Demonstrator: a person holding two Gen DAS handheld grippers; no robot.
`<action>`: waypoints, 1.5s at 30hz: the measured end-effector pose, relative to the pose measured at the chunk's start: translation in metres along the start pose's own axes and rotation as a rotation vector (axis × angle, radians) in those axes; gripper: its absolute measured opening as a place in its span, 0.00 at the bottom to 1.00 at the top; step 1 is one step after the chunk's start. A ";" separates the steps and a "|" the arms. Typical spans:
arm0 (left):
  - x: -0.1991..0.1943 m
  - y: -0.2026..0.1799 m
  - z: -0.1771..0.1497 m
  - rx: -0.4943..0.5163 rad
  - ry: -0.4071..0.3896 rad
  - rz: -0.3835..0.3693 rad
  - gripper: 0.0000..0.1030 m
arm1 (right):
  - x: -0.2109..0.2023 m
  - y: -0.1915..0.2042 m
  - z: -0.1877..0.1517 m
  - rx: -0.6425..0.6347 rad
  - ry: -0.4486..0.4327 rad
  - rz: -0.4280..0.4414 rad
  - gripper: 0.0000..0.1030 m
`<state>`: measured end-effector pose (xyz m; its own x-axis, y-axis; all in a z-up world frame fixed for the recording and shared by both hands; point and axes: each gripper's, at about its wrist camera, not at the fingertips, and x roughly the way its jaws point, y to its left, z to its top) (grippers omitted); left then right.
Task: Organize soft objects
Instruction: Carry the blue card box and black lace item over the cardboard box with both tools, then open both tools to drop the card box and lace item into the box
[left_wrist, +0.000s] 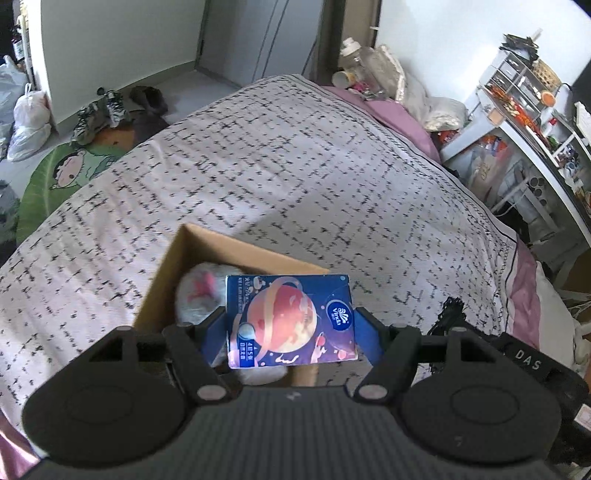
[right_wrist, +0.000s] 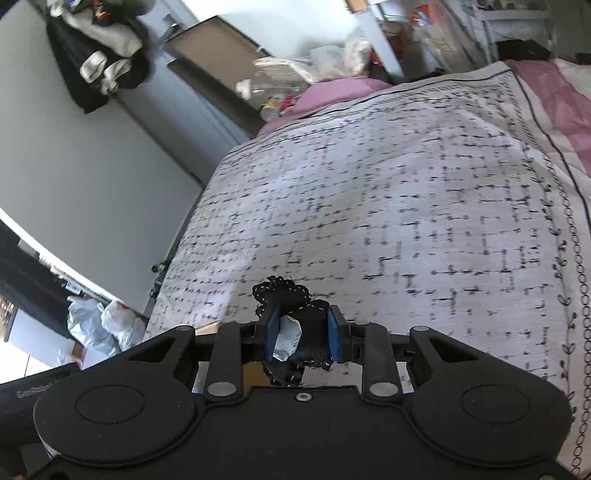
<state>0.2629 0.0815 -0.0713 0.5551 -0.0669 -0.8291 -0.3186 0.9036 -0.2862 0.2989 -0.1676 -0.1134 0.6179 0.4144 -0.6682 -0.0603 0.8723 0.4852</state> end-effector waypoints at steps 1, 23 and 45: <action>0.000 0.004 0.000 -0.005 0.002 0.003 0.69 | 0.000 0.005 -0.001 -0.010 0.000 0.005 0.27; 0.017 0.076 -0.012 -0.096 0.090 -0.011 0.69 | 0.023 0.084 -0.038 -0.181 0.052 0.065 0.27; 0.022 0.104 0.003 -0.143 0.119 -0.063 0.71 | 0.045 0.103 -0.048 -0.177 0.088 0.067 0.43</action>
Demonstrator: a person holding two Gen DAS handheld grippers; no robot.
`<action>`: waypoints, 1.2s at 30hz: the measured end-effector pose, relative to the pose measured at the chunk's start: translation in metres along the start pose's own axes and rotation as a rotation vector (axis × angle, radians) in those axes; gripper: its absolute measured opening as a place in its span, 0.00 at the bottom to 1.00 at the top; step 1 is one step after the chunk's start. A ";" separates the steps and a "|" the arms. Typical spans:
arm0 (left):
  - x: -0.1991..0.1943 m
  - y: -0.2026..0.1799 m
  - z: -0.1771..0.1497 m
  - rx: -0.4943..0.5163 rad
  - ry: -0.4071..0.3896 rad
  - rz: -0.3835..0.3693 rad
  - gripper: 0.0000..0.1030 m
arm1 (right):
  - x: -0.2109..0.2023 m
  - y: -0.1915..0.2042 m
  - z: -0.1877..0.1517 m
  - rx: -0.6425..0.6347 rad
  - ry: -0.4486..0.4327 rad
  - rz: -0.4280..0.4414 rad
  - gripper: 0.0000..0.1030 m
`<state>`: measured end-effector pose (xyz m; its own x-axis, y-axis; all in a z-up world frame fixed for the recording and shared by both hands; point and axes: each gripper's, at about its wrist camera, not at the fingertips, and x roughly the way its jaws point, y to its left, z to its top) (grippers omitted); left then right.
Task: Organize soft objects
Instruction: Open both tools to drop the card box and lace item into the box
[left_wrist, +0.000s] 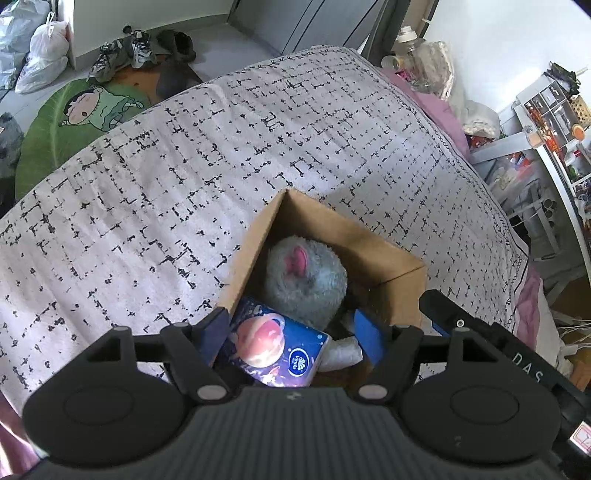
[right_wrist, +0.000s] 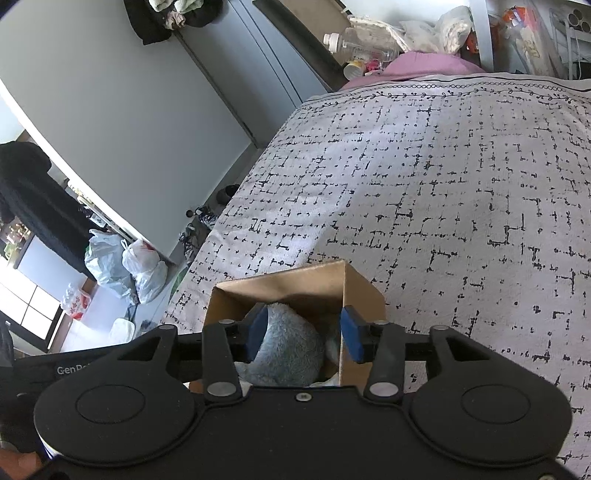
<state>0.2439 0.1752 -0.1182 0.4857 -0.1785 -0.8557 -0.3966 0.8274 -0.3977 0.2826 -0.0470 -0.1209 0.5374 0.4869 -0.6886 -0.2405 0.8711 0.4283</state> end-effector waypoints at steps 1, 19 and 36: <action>0.000 0.000 0.000 0.001 0.000 0.001 0.71 | 0.000 0.000 0.000 0.001 0.000 0.001 0.43; -0.038 -0.028 -0.018 0.095 -0.021 0.010 0.76 | -0.048 -0.016 -0.018 0.001 0.011 -0.029 0.47; -0.093 -0.051 -0.067 0.243 -0.084 0.026 0.90 | -0.136 -0.006 -0.034 -0.049 -0.052 -0.093 0.94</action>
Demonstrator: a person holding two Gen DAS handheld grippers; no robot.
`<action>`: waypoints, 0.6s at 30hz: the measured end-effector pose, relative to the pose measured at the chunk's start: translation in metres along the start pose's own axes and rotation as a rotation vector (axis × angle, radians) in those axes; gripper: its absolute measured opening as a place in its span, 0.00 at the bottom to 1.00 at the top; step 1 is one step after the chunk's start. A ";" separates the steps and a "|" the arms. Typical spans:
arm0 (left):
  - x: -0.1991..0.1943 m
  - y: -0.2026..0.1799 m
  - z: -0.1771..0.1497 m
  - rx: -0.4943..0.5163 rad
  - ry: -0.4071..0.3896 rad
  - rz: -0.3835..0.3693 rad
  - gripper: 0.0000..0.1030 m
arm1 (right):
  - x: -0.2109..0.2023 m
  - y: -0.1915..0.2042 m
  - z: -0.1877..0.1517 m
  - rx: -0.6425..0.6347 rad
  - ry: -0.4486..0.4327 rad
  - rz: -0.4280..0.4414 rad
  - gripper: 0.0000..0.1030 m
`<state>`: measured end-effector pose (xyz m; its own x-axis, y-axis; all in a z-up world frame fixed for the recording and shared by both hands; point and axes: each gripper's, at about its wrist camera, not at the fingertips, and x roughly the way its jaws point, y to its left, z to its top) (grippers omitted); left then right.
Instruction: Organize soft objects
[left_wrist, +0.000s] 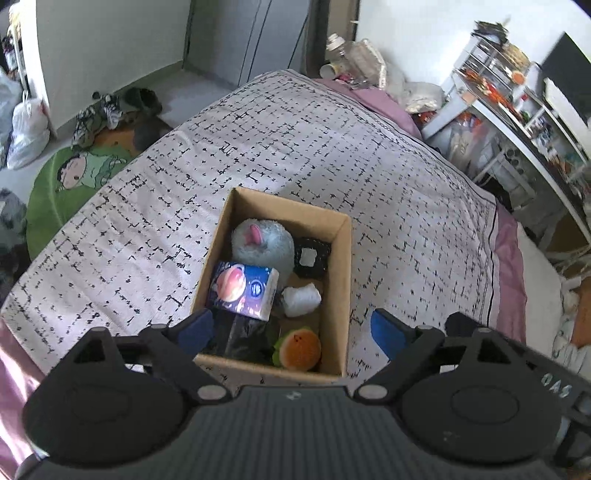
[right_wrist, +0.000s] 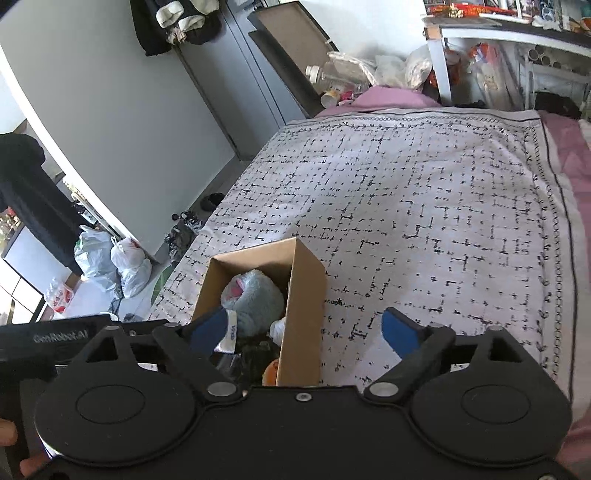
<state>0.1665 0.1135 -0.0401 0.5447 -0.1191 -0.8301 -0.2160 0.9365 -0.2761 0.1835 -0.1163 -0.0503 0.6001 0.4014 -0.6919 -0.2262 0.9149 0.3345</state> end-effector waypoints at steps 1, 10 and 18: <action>-0.004 -0.002 -0.003 0.011 -0.005 0.002 0.90 | -0.006 0.002 -0.001 -0.006 -0.008 -0.005 0.99; -0.037 -0.009 -0.022 0.065 -0.060 0.021 0.98 | -0.043 0.007 -0.009 -0.028 -0.041 -0.034 1.00; -0.064 -0.010 -0.040 0.095 -0.116 0.036 0.99 | -0.070 0.014 -0.018 -0.053 -0.062 -0.046 1.00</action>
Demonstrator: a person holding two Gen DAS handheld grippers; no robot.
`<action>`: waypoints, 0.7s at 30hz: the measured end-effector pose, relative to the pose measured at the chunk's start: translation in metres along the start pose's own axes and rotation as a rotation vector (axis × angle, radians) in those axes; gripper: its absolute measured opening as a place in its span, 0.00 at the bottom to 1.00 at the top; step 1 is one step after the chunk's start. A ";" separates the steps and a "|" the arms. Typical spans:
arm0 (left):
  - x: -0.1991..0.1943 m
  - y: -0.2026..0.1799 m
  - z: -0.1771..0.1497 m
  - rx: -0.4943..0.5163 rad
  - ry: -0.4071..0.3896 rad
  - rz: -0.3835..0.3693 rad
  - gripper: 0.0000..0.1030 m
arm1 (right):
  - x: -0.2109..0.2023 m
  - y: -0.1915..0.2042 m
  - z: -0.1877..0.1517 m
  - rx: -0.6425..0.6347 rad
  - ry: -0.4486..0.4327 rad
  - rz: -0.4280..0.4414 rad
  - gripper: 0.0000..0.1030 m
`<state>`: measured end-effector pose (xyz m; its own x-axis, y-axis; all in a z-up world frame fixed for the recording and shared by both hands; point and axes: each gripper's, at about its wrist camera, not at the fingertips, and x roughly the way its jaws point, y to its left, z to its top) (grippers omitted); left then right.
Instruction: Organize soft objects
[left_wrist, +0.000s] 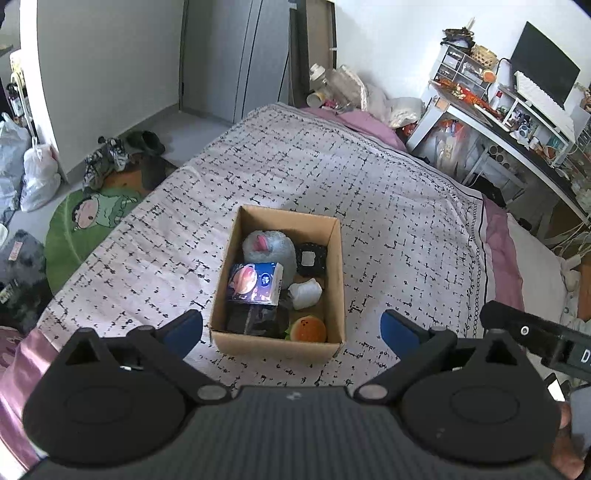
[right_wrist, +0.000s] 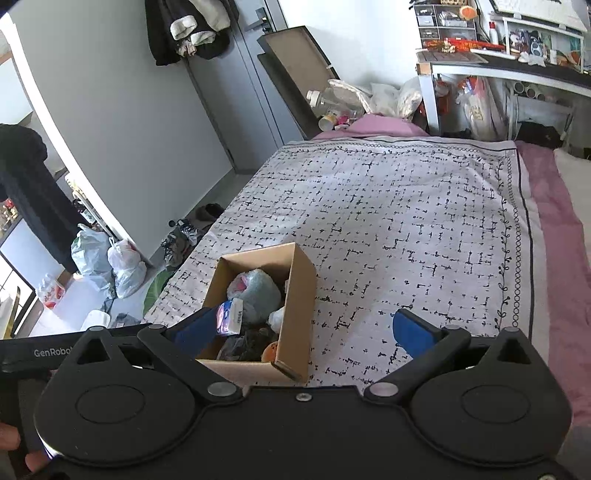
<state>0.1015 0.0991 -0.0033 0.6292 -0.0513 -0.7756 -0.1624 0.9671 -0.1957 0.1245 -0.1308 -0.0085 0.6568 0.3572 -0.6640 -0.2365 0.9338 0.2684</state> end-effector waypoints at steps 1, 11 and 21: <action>-0.003 0.000 -0.002 0.004 -0.006 0.002 0.99 | -0.004 0.001 -0.001 -0.002 -0.004 -0.004 1.00; -0.038 -0.007 -0.018 0.040 -0.060 0.008 0.99 | -0.039 0.008 -0.011 -0.029 -0.036 -0.031 1.00; -0.069 -0.016 -0.036 0.071 -0.105 0.013 0.99 | -0.070 0.012 -0.023 -0.054 -0.072 -0.056 1.00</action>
<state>0.0327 0.0783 0.0316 0.7039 -0.0165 -0.7101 -0.1185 0.9830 -0.1403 0.0596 -0.1442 0.0251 0.7191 0.3044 -0.6247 -0.2353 0.9525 0.1933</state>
